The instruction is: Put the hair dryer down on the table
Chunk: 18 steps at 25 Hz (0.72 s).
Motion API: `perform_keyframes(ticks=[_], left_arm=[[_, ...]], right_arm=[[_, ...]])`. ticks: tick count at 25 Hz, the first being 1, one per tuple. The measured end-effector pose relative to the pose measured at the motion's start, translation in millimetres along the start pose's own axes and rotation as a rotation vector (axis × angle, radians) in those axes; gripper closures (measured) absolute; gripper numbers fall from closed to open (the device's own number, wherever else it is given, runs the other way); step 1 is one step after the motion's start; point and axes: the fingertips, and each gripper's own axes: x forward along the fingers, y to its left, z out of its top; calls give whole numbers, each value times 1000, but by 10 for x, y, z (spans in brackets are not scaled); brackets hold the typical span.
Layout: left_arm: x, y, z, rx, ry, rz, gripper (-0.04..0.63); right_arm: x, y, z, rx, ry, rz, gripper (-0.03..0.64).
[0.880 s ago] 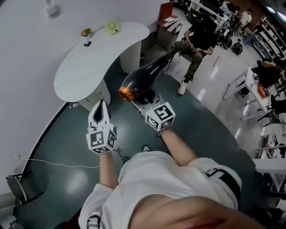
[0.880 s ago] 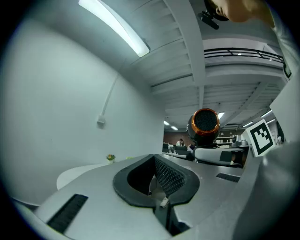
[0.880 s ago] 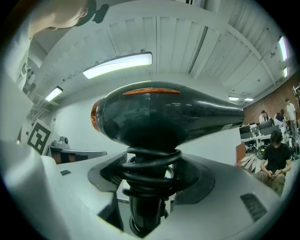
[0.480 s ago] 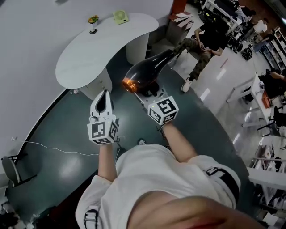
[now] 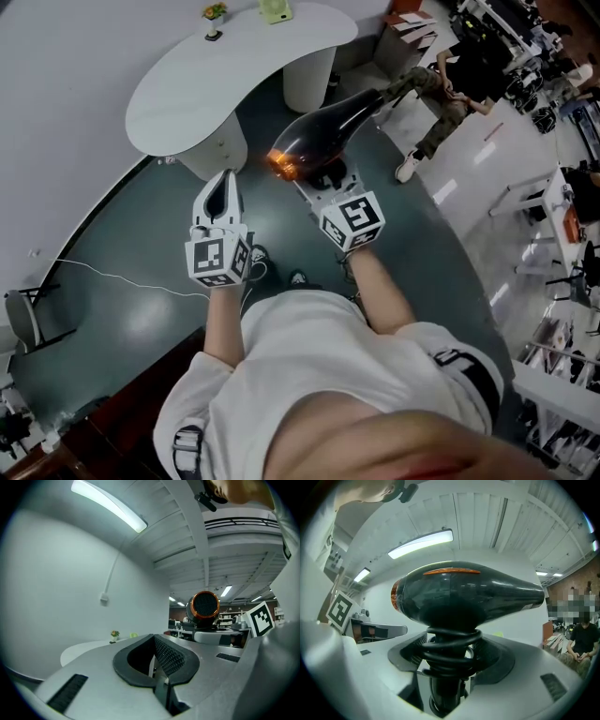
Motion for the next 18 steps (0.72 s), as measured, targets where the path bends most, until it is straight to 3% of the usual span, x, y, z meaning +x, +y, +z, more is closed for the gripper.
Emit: perform_keyframes(ticks=[18], left_arm=[[1194,312,140,-12,-31,-119,577]], right_arm=[[828,-608,91,-44,-3,-50,322]])
